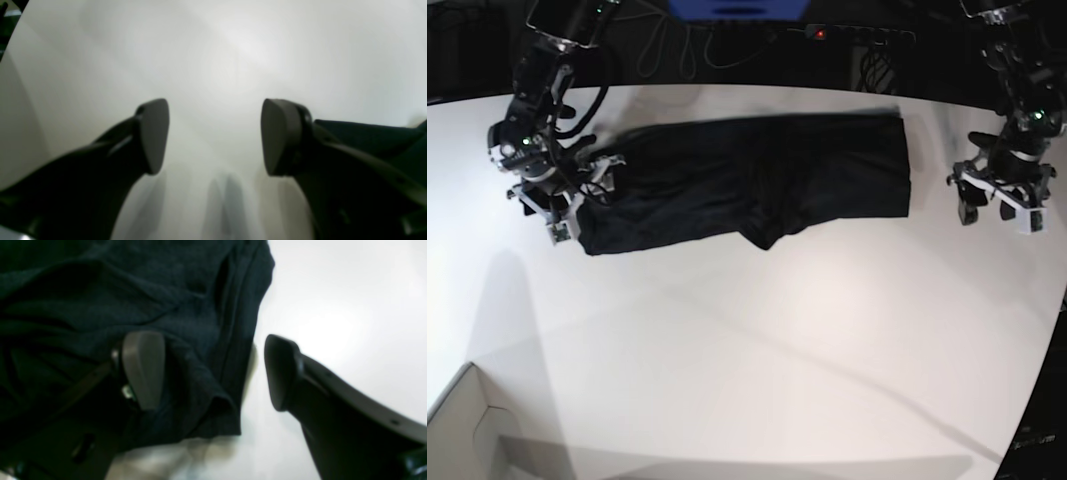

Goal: Layout the t-shirt on the table in an organized manner, then fold the t-shirt properly
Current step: 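Adjust the strip end held by the right gripper, pressing it flat, then grasp the strip end with the right gripper and lift it, then fold the held end with the right gripper over toward the left gripper, then release the right gripper and press the folded bundle with the left gripper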

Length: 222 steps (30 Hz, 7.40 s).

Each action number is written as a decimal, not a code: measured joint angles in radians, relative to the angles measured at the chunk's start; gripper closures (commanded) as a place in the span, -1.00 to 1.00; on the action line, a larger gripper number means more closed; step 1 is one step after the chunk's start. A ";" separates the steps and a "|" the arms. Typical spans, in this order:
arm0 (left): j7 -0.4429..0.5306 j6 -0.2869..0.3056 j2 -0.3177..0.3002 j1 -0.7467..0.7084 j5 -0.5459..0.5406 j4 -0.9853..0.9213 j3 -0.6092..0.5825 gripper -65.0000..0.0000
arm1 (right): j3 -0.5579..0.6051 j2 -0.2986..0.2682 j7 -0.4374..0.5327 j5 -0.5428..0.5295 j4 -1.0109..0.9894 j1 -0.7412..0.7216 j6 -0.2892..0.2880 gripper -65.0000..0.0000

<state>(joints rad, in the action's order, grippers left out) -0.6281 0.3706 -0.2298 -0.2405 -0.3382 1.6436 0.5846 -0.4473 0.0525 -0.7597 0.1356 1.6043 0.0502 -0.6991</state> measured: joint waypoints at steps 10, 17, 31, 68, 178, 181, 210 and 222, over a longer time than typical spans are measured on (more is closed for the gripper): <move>-0.002 0.000 0.000 0.000 0.000 0.000 0.000 -0.29 | -0.001 0.000 0.027 -0.012 -0.066 -0.030 0.000 -0.45; -0.003 0.000 0.000 0.002 0.000 0.000 0.000 -0.29 | 0.003 -0.002 0.030 -0.028 -0.071 -0.030 0.000 -0.10; -0.003 0.000 0.002 -0.006 0.003 0.000 0.016 -0.29 | 0.005 0.002 -0.009 -0.087 -0.031 -0.018 0.000 1.00; -0.006 -0.003 0.025 -0.077 0.000 0.006 0.106 -0.29 | 0.177 0.064 -0.009 -0.088 0.267 0.079 0.000 1.00; -0.220 -0.002 0.132 -0.198 -0.110 0.169 0.145 -0.35 | 0.816 0.093 0.182 -0.085 0.121 -0.053 0.000 -0.24; -0.222 -0.006 0.133 -0.222 -0.201 0.229 0.123 -0.35 | 0.723 0.095 0.180 -0.088 0.120 -0.029 0.000 -0.24; -0.269 -0.016 0.108 -0.136 -0.424 0.110 -0.057 -0.35 | 0.529 0.075 0.175 -0.080 0.132 0.034 0.000 -0.23; -0.405 -0.014 0.107 -0.016 -0.425 0.126 0.163 -0.35 | 0.529 0.076 0.177 -0.080 0.132 0.036 0.000 -0.23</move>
<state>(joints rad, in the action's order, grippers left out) -1.0332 0.3561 -0.1226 -0.2565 -0.7635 1.7699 0.7479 0.0814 0.1280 -0.5823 0.0551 1.7367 0.0860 -0.6987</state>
